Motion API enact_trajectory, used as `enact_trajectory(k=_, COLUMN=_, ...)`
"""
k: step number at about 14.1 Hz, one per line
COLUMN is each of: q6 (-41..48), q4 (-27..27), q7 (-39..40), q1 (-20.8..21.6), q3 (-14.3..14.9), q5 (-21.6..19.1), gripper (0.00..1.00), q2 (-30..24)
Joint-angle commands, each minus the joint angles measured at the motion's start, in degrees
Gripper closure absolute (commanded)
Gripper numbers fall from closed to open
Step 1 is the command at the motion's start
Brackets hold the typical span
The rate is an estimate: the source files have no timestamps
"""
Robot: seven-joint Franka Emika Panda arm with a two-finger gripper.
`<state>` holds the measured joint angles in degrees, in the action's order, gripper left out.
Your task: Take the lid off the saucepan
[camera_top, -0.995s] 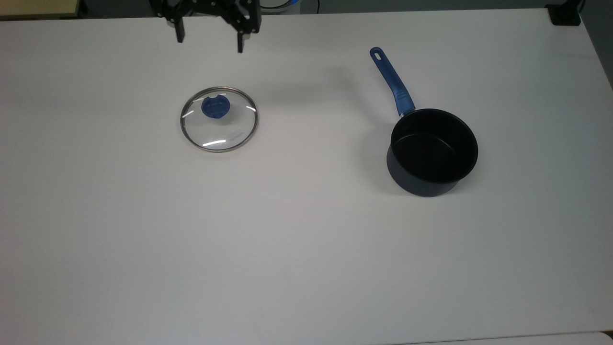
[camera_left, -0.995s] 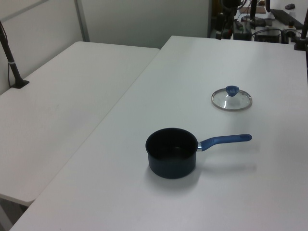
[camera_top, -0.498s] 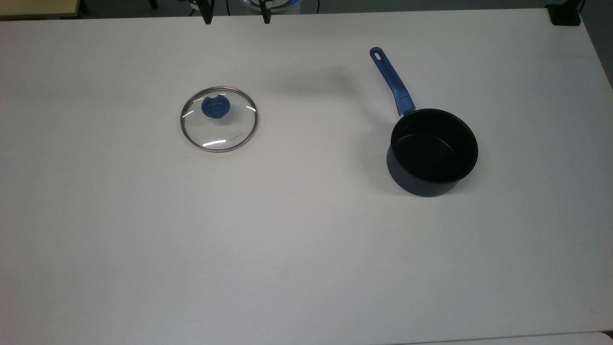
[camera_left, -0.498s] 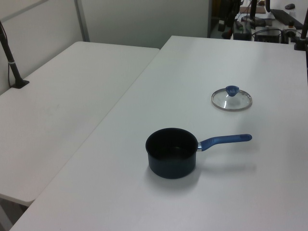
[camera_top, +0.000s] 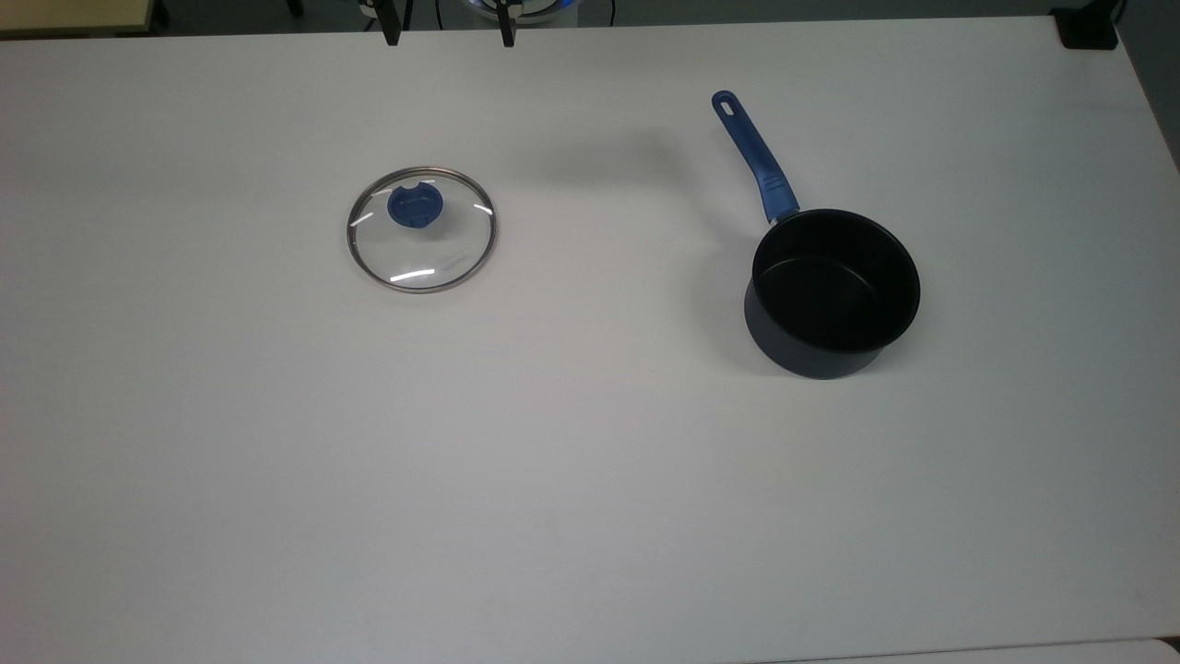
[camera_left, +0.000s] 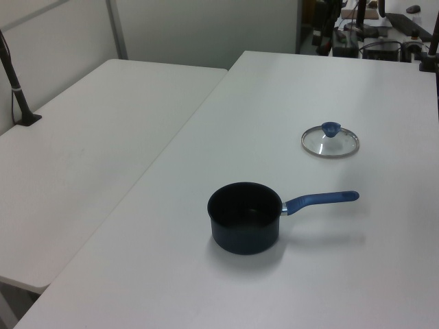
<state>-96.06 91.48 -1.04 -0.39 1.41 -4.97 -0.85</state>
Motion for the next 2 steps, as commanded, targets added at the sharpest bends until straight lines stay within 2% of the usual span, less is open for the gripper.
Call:
enact_trajectory(k=1, q6=1.49, q4=-1.04, q7=3.15, q1=0.57, q3=0.34, q5=0.84, gripper=0.00, q2=-0.11)
enact_trajectory(k=2, q6=1.49, q4=-0.95, q7=3.24, q1=0.57, q3=0.34, q5=0.84, gripper=0.00, q2=-0.11)
